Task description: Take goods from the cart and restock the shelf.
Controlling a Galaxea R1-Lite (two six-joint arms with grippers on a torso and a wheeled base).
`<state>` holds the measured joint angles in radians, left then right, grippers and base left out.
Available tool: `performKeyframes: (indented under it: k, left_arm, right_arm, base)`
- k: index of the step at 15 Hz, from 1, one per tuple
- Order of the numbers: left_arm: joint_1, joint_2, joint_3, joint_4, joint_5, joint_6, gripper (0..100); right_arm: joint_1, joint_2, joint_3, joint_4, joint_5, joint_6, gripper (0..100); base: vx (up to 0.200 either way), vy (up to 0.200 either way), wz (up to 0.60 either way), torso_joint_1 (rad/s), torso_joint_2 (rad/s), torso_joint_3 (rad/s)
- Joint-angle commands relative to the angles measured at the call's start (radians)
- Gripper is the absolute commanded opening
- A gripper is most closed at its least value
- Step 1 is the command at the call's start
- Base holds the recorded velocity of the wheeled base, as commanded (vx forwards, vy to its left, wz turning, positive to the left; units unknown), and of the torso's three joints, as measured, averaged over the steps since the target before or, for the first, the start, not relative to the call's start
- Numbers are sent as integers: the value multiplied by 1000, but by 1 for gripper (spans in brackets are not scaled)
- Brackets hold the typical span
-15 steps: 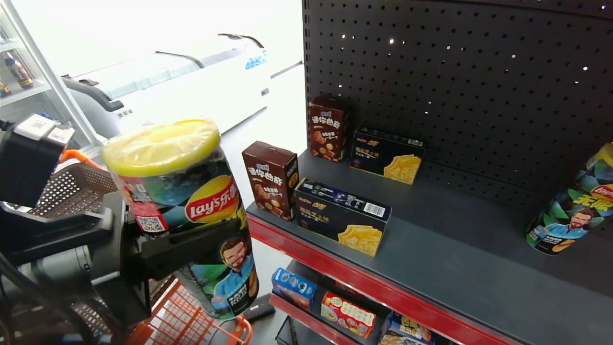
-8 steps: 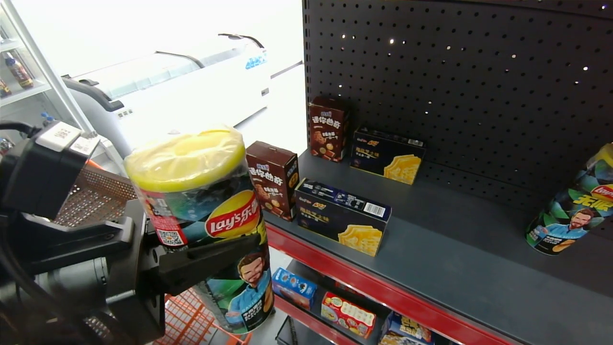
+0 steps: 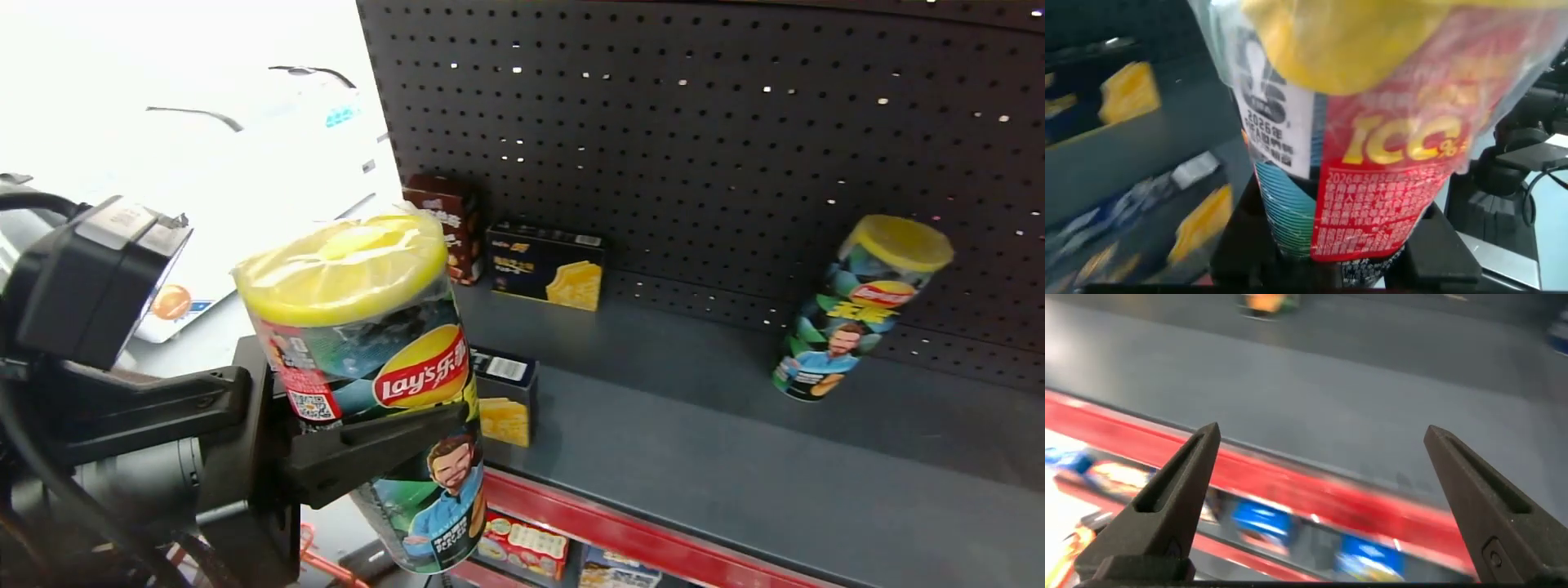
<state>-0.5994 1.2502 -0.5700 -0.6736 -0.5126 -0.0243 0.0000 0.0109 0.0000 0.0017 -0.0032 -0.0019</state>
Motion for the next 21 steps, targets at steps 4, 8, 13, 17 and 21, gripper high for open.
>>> performKeyframes:
  k: [4,8,13,17,21]
  left_arm:
    - [0,26,-19,-1,0,0,0]
    - [7,26,-14,-1,0,0,0]
    - [7,26,-8,-1,0,0,0]
    - [9,18,7,0,2,0,0]
    - [10,17,1,0,2,0,0]
  right_arm:
    - [0,1,0,0,0,0,100]
    - [0,1,0,0,0,0,100]
    - [0,1,0,0,0,2,100]
    - [0,1,0,0,0,2,100]
    - [0,1,0,0,0,2,100]
  base:
    - [0,0,-450,4,3,1]
    - [0,0,0,0,0,0]
    - [0,0,-240,2,0,2]
    - [0,0,-150,-2,1,1]
    - [0,0,0,0,0,0]
